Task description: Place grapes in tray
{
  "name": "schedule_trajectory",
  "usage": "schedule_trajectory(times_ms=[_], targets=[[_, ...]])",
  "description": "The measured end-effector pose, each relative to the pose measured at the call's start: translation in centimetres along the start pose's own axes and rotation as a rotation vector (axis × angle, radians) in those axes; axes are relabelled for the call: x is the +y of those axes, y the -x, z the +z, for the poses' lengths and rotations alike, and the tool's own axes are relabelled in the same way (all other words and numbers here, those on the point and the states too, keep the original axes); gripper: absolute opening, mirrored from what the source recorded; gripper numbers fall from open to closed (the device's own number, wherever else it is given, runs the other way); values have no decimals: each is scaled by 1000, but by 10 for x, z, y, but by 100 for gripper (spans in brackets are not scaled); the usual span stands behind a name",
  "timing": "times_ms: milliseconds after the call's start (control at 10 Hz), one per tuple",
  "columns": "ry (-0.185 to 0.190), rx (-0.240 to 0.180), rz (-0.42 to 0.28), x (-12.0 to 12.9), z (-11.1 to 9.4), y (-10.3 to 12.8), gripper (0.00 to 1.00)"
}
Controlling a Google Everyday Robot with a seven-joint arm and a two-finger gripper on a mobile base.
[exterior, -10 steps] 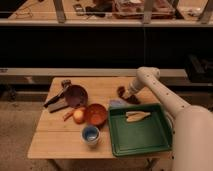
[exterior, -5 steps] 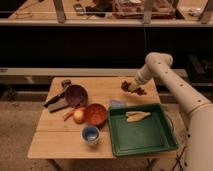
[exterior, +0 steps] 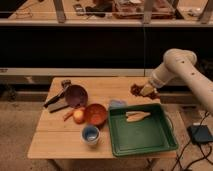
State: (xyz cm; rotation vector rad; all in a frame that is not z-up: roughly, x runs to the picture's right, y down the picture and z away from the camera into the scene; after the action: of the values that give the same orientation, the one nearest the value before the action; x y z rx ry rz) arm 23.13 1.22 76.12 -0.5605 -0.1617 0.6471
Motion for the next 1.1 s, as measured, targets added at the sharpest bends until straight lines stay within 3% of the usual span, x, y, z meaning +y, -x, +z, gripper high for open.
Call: schedule_trajectory(times_ms=[200,600,800,1100], targets=[[5,29,-43,33,1,-18,0],[-46,87,-146,121,29,-85,1],[-49,116,-155,143,64,-121,19],[-71,119,-149,143,96,-140,49]])
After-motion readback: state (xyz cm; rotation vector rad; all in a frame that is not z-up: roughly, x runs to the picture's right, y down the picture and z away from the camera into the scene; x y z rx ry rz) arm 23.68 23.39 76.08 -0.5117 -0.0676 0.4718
